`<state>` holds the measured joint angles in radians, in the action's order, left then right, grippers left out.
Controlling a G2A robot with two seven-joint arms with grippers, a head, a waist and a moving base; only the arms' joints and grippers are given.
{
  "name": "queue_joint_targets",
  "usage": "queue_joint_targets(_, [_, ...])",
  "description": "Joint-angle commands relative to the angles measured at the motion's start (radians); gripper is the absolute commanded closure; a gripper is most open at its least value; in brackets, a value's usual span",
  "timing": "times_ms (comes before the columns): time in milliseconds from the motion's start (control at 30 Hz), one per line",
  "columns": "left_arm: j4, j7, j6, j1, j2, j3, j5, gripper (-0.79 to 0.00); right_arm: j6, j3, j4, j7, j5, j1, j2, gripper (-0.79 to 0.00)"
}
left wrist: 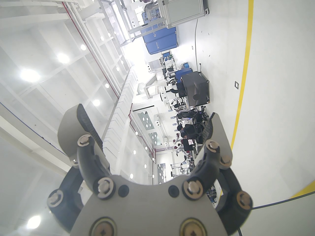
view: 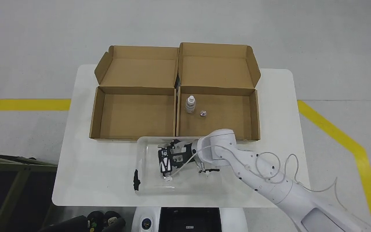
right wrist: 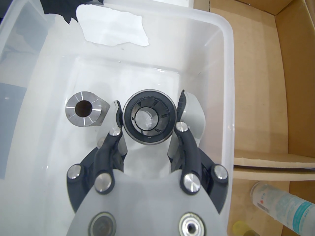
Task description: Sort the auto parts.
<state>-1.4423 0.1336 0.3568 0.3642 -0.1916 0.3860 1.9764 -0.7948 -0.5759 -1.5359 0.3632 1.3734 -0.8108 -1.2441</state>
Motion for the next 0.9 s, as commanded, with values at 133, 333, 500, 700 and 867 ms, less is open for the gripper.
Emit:
queue_joint_targets(133, [0.0, 0.0, 0.0, 0.0, 0.0, 0.0, 0.0, -0.785, -0.003, 0.005, 0.016, -0.004, 0.004, -0.001, -0.008, -0.425])
queue_joint_targets(333, [0.0, 0.0, 0.0, 0.0, 0.0, 0.0, 0.0, -0.785, -0.01, 0.011, 0.039, -0.015, 0.001, 0.003, -0.018, -0.391])
queue_joint_targets(500, [0.0, 0.0, 0.0, 0.0, 0.0, 0.0, 0.0, -0.785, -0.017, 0.011, 0.049, -0.035, -0.013, 0.004, -0.025, -0.231])
queue_joint_targets(700, [0.0, 0.0, 0.0, 0.0, 0.0, 0.0, 0.0, -0.785, -0.025, -0.001, 0.044, -0.051, -0.026, 0.0, -0.028, 0.0])
queue_joint_targets(867, [0.0, 0.0, 0.0, 0.0, 0.0, 0.0, 0.0, -0.785, -0.034, -0.014, 0.028, -0.061, -0.034, -0.005, -0.028, 0.0])
